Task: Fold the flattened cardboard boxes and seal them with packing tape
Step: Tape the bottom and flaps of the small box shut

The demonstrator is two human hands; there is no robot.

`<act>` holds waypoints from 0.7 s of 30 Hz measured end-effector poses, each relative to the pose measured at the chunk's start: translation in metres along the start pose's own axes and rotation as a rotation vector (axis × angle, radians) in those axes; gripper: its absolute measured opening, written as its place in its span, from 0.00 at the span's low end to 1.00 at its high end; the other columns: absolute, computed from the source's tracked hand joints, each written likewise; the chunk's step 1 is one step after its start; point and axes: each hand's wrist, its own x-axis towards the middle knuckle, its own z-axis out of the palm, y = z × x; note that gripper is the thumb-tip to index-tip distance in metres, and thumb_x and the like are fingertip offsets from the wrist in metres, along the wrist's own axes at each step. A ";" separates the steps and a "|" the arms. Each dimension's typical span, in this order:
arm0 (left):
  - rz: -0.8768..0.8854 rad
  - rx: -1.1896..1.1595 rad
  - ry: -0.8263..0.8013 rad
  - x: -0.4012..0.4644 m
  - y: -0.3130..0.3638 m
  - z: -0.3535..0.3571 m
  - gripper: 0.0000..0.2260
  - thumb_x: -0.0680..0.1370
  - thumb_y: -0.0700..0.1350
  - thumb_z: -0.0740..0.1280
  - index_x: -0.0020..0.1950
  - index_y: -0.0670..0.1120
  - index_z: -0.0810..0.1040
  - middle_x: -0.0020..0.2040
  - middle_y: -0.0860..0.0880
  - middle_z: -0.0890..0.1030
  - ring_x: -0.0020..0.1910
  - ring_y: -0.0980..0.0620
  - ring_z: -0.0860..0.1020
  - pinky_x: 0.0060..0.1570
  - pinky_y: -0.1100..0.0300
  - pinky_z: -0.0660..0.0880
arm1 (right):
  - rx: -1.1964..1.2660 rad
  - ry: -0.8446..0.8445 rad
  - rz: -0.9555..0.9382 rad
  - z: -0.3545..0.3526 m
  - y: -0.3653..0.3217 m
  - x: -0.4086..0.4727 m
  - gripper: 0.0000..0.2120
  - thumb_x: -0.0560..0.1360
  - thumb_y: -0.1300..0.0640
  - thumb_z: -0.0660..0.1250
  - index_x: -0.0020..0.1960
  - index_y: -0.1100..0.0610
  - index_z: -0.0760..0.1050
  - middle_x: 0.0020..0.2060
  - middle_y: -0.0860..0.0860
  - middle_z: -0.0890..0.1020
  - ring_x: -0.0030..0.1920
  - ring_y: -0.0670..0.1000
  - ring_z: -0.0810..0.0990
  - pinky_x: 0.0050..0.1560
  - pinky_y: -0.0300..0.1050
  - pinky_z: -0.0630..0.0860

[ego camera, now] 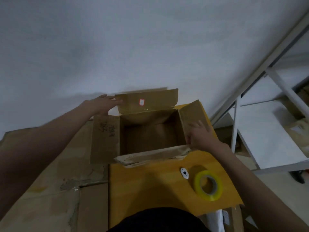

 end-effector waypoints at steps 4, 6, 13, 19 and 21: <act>0.037 0.306 -0.124 -0.002 -0.004 0.003 0.46 0.77 0.37 0.70 0.81 0.56 0.39 0.81 0.53 0.39 0.80 0.46 0.39 0.77 0.43 0.42 | 0.118 -0.045 0.058 0.001 0.002 -0.013 0.12 0.71 0.56 0.75 0.34 0.45 0.75 0.80 0.57 0.55 0.79 0.64 0.39 0.74 0.73 0.45; 0.031 0.422 -0.113 -0.003 -0.007 0.009 0.49 0.77 0.39 0.71 0.78 0.58 0.34 0.80 0.52 0.34 0.79 0.44 0.36 0.78 0.41 0.42 | 0.140 -0.036 0.039 0.005 0.007 -0.014 0.06 0.72 0.53 0.75 0.38 0.47 0.80 0.74 0.59 0.68 0.80 0.60 0.40 0.75 0.70 0.45; 0.018 0.564 -0.093 -0.002 -0.011 0.030 0.70 0.57 0.64 0.80 0.74 0.56 0.25 0.72 0.47 0.23 0.77 0.39 0.31 0.76 0.37 0.40 | 0.328 0.033 0.018 0.009 0.015 -0.020 0.03 0.70 0.55 0.77 0.41 0.53 0.83 0.57 0.56 0.83 0.80 0.55 0.48 0.77 0.65 0.46; 0.061 0.532 -0.061 -0.004 -0.013 0.035 0.73 0.53 0.69 0.79 0.78 0.53 0.28 0.77 0.44 0.28 0.77 0.38 0.32 0.74 0.36 0.37 | 0.386 0.037 0.048 0.017 0.015 -0.034 0.07 0.69 0.55 0.78 0.38 0.49 0.81 0.73 0.60 0.70 0.80 0.55 0.47 0.78 0.59 0.50; 0.082 0.540 -0.048 -0.005 -0.012 0.036 0.72 0.53 0.68 0.79 0.77 0.53 0.28 0.78 0.43 0.29 0.78 0.38 0.33 0.74 0.36 0.36 | 0.391 0.043 0.044 0.019 0.014 -0.039 0.08 0.68 0.57 0.79 0.37 0.49 0.80 0.77 0.59 0.62 0.80 0.54 0.45 0.77 0.58 0.55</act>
